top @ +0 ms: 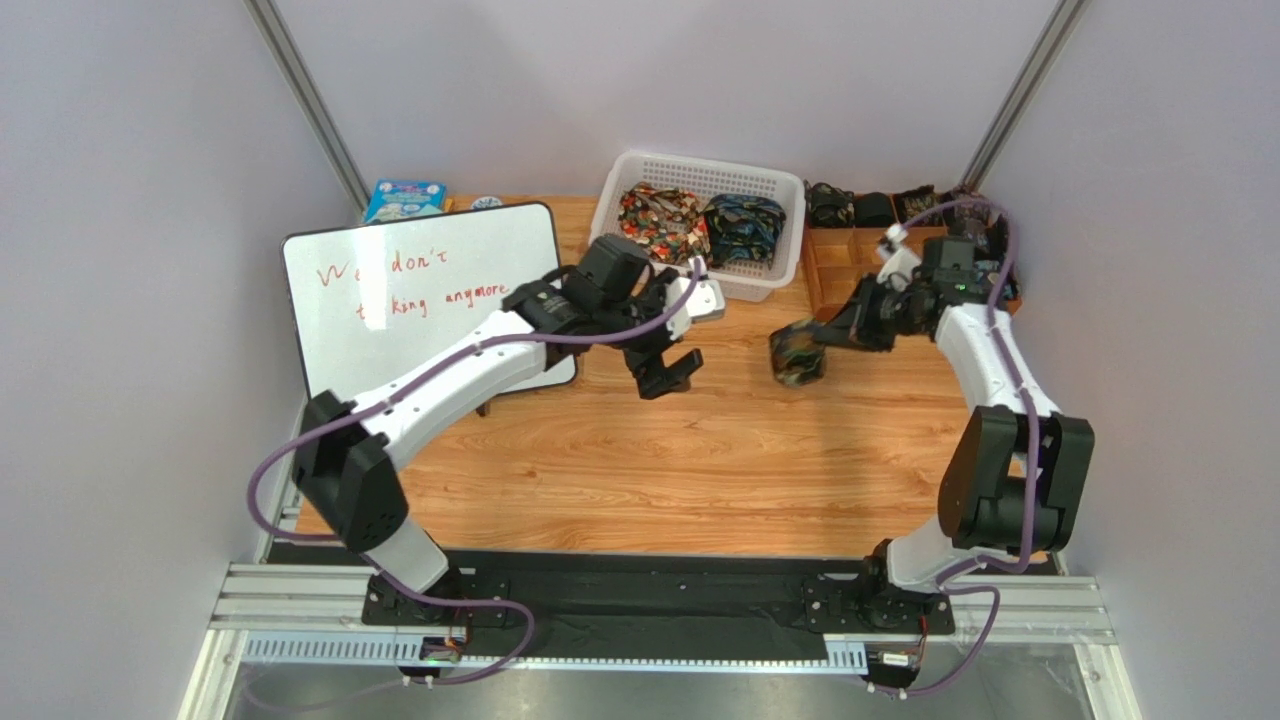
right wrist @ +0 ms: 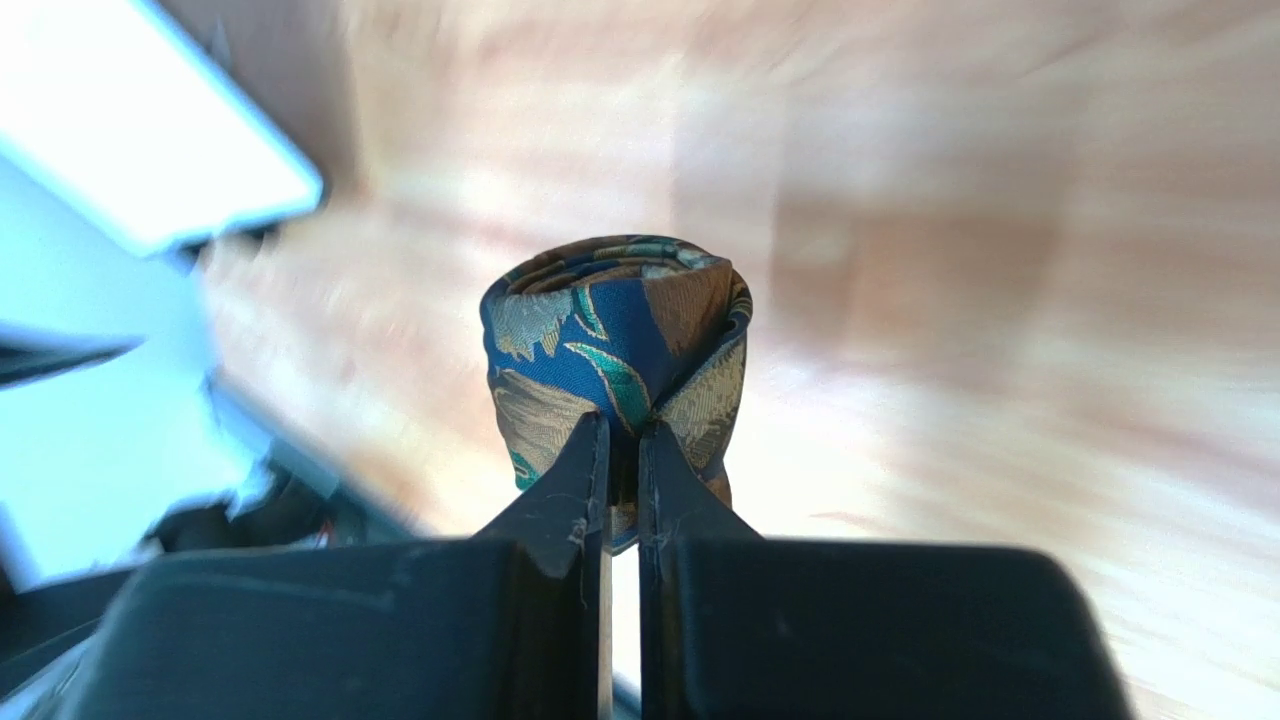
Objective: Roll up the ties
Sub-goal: Pick up the tie at the center of the board, then place the tie in the storage box.
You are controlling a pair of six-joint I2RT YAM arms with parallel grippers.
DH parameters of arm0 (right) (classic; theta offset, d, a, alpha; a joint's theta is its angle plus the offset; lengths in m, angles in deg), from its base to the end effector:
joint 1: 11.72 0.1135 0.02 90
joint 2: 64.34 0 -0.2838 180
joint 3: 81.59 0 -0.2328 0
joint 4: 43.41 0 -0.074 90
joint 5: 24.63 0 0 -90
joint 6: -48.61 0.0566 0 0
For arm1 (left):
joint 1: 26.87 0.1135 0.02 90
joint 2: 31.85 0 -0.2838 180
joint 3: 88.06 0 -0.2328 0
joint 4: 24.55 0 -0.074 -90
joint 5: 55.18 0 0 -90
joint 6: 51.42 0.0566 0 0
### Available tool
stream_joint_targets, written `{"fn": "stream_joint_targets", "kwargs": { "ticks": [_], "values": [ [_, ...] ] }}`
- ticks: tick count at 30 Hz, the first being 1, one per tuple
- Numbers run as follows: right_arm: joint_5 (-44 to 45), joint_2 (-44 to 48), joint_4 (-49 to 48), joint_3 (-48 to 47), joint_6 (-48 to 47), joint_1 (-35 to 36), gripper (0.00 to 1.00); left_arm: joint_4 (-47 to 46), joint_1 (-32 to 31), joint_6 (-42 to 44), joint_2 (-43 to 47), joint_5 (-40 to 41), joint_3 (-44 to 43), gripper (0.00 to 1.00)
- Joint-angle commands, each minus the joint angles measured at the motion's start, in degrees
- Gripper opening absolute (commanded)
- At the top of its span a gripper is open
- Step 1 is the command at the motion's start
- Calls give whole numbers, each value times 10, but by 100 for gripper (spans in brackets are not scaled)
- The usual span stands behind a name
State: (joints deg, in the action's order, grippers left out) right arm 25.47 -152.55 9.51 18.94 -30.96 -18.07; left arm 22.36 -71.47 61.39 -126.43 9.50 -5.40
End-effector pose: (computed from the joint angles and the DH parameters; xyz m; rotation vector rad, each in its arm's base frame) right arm 0.2992 0.0032 0.2584 0.1394 2.5298 0.9379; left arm 0.2429 -0.2735 0.3204 1.4863 1.8269 -0.7046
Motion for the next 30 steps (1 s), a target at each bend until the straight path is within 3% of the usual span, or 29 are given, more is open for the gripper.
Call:
{"fn": "stream_joint_targets", "kwargs": {
  "ticks": [1,5,11,17,30],
  "values": [
    [94,-1,68,-136,-68,-65,0,81,14,-27,68,28,4,100],
    [166,-46,74,-260,-103,-89,0,101,31,-52,106,42,30,100],
    [281,-150,61,-422,-174,-97,0,111,75,-87,143,-9,64,99],
    [299,-250,5,-523,-203,-111,0,111,101,-114,171,-62,91,100],
    [324,-447,-72,-684,-265,-125,0,144,119,-121,158,-77,89,99]
  ]
}}
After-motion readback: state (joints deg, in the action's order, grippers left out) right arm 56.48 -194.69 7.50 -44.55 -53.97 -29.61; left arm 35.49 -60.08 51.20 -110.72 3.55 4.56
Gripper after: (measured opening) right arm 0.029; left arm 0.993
